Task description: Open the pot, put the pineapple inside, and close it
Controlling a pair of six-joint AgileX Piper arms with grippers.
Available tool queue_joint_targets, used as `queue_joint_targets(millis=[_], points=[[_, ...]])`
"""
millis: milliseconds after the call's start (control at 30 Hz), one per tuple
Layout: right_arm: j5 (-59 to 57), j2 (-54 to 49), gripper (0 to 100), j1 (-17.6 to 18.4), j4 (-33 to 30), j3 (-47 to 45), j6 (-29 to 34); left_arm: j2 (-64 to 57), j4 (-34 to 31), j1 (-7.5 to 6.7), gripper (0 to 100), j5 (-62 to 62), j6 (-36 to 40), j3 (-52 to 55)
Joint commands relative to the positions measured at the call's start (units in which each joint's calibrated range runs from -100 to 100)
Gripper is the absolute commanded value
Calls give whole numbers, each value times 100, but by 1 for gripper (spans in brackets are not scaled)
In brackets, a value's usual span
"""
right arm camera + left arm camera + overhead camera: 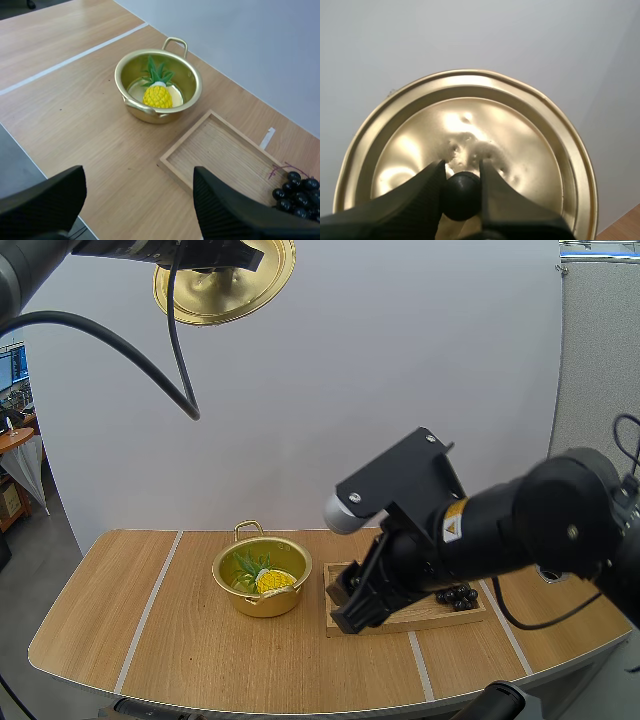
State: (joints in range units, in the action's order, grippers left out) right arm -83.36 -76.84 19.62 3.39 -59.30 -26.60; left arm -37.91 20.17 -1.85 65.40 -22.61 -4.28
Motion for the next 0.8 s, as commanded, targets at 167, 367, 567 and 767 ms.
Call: queue_joint_targets(millis=[167,367,567,767], points=[[-668,-712,11,-20,115,-241,191,12,17,-1,0,-197,56,-44],[-776,-1104,0,-315,236,-241,191,12,17,-1,0,-197,56,-44],[-1046,-1339,0,-513,236,-241,191,12,17,-1,0,-197,56,-44],[-1066,-1530,0,-644,223,-241,191,12,17,-1,0,-197,56,-44]])
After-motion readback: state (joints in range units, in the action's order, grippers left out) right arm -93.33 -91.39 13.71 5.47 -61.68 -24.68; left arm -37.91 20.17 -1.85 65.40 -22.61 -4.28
